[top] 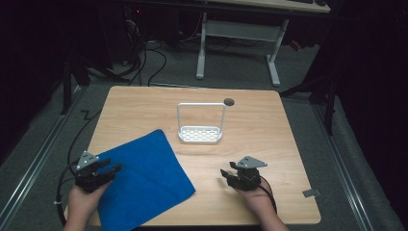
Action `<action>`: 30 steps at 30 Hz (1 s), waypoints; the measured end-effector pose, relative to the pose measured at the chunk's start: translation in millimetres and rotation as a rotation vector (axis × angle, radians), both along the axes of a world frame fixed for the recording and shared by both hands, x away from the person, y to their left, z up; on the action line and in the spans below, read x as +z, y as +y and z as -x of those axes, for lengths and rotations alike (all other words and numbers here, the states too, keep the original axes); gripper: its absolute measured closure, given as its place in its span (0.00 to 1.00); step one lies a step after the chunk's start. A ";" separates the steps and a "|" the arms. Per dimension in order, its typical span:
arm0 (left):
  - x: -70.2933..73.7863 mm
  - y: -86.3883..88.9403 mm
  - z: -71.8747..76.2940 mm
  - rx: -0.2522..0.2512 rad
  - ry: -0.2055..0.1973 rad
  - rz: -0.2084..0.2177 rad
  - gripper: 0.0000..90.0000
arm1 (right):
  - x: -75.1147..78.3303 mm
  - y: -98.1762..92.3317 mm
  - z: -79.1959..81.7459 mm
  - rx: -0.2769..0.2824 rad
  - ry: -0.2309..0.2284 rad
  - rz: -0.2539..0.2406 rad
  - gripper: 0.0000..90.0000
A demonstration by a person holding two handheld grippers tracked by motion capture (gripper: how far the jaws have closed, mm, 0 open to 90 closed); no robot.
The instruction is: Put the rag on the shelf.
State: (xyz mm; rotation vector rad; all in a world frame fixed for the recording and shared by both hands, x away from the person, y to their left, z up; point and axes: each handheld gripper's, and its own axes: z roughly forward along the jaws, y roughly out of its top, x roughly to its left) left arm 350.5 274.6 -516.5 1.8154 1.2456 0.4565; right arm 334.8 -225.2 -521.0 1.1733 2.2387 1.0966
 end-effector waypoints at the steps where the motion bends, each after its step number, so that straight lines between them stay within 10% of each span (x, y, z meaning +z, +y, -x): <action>1: 0.0 0.0 0.0 0.000 0.000 0.000 0.53 | 0.2 -0.6 0.0 -0.003 0.001 -0.009 0.54; 15: -1.1 2.6 5.3 -0.018 -0.014 0.020 0.59 | 2.9 14.6 1.8 0.062 -0.011 -0.025 0.59; 21: -0.6 8.5 20.3 -0.023 0.009 0.027 0.73 | 5.0 52.3 -2.1 0.181 -0.030 -0.035 0.77; 25: -5.5 5.5 30.6 -0.031 0.064 -0.043 0.89 | 6.9 90.7 -9.4 0.296 -0.044 -0.014 1.00; 30: -10.9 4.4 37.1 -0.031 0.101 -0.079 0.98 | 0.5 115.9 -18.4 0.376 0.000 0.017 1.00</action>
